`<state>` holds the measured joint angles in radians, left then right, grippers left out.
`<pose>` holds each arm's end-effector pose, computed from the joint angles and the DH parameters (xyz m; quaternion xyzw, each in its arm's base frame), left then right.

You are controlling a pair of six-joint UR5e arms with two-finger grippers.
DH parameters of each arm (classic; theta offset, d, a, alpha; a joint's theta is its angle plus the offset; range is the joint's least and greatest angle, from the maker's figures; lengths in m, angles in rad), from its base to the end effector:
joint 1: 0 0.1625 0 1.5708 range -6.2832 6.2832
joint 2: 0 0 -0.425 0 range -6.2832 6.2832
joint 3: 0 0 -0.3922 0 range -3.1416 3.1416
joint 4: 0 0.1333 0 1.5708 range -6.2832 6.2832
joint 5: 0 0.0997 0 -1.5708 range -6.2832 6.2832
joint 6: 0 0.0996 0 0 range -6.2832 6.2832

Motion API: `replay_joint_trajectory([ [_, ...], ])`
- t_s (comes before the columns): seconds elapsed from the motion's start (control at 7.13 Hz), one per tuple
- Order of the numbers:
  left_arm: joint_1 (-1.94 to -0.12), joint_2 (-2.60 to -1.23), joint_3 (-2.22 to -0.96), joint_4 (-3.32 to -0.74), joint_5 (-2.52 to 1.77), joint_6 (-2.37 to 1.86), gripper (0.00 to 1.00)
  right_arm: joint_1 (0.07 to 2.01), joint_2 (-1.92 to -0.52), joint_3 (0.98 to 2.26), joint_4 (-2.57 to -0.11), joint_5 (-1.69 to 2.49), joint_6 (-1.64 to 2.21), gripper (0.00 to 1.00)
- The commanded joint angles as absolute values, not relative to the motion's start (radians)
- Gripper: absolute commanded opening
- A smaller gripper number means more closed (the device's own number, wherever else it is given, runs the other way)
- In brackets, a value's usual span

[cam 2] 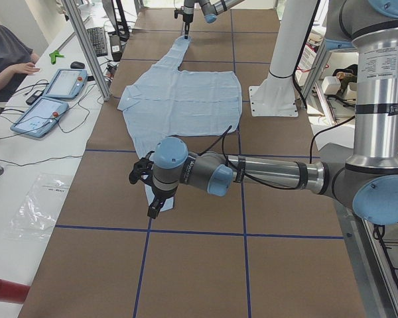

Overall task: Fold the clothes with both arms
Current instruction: 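Grasp the sleeve cuff with the right gripper and lift it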

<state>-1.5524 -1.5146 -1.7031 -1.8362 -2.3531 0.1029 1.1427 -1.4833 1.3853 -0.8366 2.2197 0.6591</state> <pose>-0.0542 -0.4859 0.5902 0.1728 0.3687 0.1199 0.9054 -0.1638 -0.5351 0.6288 0.0971 -0.4125 0.0047 0.9058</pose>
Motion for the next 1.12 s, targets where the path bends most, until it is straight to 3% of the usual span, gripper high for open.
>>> replay_joint_trajectory([
  [0.0,-1.552,-1.514,-1.703,-1.836,-2.353,0.104,1.0,1.135,-1.39,1.43,-0.838,2.215,0.661,0.0],
  [0.42,-1.552,-1.514,-1.701,-1.836,-2.353,0.101,1.0,0.99,-1.122,1.413,-0.828,2.191,0.834,0.0],
  [0.98,-1.552,-1.514,-1.694,-1.836,-2.353,0.104,1.0,0.722,-0.922,1.413,-0.828,1.862,0.899,0.0],
])
